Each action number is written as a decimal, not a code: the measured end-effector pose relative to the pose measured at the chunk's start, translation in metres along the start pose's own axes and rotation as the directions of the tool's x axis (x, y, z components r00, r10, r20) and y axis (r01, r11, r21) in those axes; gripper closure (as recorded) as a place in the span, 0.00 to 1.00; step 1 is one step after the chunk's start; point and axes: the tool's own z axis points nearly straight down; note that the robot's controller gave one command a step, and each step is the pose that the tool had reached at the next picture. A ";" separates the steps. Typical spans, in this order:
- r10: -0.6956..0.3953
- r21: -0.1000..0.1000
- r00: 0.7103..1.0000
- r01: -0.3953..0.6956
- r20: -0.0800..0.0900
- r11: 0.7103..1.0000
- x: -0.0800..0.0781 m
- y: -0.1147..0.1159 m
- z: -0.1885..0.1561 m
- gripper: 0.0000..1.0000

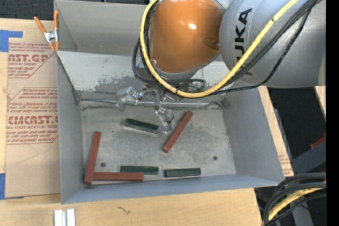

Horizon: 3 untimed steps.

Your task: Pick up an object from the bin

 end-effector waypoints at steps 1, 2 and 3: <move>-0.113 -0.005 0.994 0.113 -0.007 0.994 0.062 -0.070 0.119 0.00; -0.438 -0.005 0.899 0.438 -0.004 0.899 0.112 -0.082 0.174 0.00; -0.439 -0.003 0.899 0.439 -0.002 0.899 0.110 -0.082 0.173 1.00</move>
Offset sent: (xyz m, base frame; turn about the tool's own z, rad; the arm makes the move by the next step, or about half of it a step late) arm 0.0229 -0.0877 -0.1136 -0.1189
